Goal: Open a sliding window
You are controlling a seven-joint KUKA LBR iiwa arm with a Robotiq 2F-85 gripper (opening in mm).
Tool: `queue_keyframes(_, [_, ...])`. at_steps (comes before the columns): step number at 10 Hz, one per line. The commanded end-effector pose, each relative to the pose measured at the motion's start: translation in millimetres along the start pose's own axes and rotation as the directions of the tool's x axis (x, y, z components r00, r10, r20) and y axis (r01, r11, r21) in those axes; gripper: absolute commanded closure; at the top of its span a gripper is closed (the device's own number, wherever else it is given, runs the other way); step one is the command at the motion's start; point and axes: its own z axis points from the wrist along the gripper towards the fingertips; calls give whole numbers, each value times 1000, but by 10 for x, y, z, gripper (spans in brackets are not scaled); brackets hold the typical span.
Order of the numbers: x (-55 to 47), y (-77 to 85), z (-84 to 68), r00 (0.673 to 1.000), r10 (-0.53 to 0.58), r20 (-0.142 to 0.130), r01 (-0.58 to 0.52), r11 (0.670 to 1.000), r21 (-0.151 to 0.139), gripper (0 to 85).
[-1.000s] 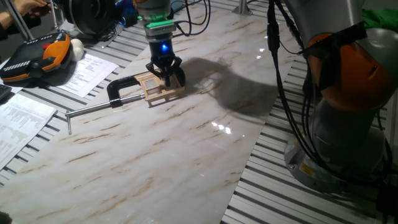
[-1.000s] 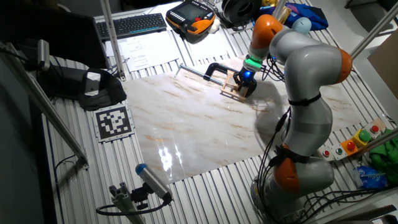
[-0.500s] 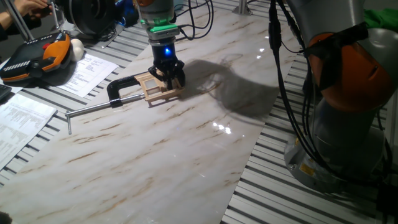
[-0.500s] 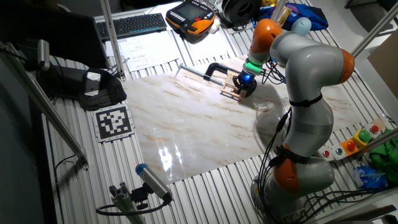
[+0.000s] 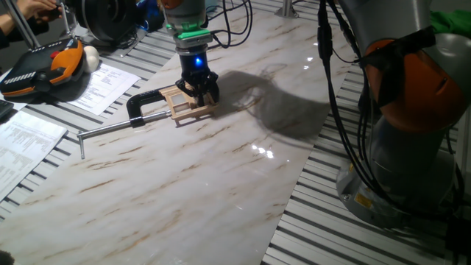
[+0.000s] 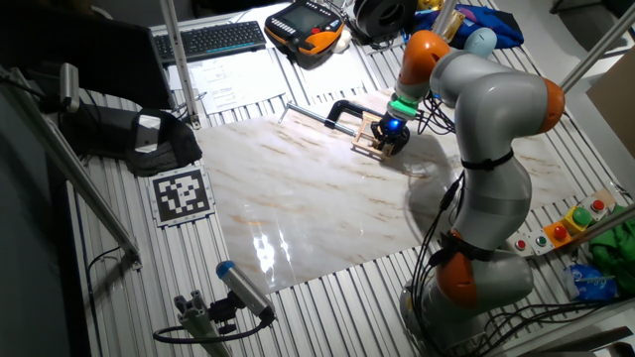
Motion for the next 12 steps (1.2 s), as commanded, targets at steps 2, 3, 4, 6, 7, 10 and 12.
queue_keyframes(2, [-9, 1, 6, 1000, 0, 1, 0, 1000, -1, 850])
queue_keyframes(3, [-15, 2, 11, 1000, -2, 1, 2, 1000, -1, 850])
queue_keyframes(4, [-21, 4, 14, 1000, -2, 2, 2, 1000, -2, 850])
queue_keyframes(6, [-56, 7, 5, 1000, -5, 9, 5, 1000, 1, 850])
queue_keyframes(7, [-74, 9, -14, 1000, -10, 15, 10, 1000, 9, 850])
queue_keyframes(10, [-105, 20, -39, 1000, -16, 26, 16, 1000, 18, 850])
queue_keyframes(12, [-103, 19, -34, 1000, -18, 25, 17, 1000, 17, 850])
